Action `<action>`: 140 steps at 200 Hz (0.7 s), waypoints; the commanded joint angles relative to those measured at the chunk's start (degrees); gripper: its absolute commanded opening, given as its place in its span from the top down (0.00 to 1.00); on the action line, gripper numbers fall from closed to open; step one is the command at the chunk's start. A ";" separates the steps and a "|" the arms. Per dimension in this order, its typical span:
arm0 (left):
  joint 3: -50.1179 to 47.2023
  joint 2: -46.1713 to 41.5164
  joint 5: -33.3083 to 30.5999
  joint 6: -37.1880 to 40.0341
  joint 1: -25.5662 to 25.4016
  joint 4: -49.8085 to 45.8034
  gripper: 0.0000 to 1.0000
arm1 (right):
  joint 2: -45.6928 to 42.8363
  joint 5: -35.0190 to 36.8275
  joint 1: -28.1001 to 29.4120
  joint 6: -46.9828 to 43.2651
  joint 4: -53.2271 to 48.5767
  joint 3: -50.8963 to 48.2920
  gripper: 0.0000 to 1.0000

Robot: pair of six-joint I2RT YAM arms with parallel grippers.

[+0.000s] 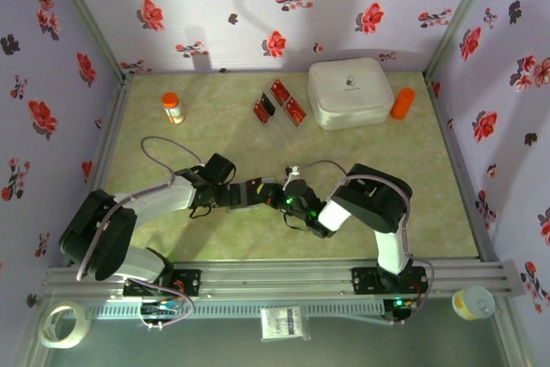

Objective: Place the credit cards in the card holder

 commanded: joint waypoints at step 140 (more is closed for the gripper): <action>-1.07 -0.99 -1.50 -0.25 -0.45 -2.12 0.00 | 4.23 -3.87 1.52 -1.45 -10.72 2.07 1.00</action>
